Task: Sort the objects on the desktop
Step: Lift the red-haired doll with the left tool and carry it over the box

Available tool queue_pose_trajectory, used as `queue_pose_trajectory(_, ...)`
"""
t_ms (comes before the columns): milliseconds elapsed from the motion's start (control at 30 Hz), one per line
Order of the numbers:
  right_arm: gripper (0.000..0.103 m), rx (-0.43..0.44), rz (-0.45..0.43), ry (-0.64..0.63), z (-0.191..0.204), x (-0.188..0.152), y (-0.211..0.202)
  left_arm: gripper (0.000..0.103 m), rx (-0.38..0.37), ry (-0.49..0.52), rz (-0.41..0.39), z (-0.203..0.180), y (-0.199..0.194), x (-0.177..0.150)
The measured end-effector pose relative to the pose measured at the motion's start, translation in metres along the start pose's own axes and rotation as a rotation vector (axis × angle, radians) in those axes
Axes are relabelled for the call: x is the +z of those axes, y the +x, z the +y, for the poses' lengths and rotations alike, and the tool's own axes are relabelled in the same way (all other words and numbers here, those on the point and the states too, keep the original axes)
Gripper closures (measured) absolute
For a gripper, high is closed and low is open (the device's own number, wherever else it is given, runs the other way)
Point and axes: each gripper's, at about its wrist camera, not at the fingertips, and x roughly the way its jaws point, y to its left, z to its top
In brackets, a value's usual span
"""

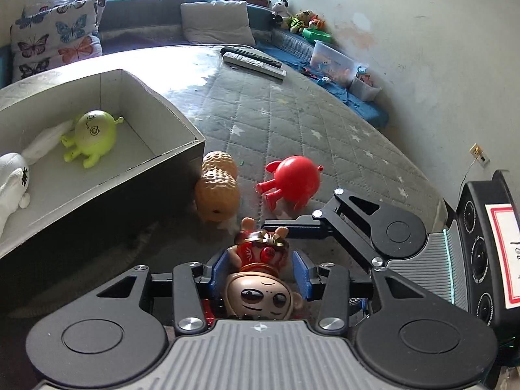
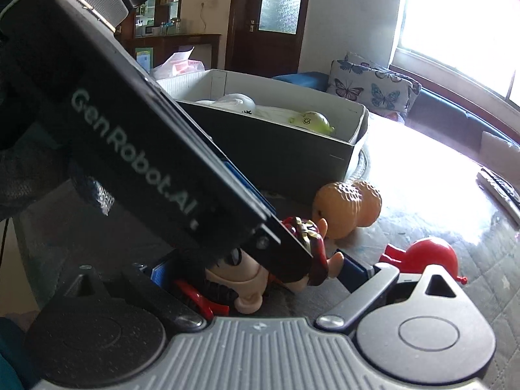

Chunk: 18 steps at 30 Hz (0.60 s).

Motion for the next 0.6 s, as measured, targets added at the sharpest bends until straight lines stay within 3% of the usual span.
queue_pose_trajectory(167, 0.006, -0.003, 0.002, 0.017, 0.002, 0.001, -0.001, 0.056, -0.005, -0.064, 0.016, 0.010, 0.006, 0.002)
queue_pose_trajectory(600, 0.006, -0.008, 0.003, 0.043, 0.001, -0.002, -0.003, 0.058, -0.045, -0.107, 0.004, 0.019, 0.003, -0.002)
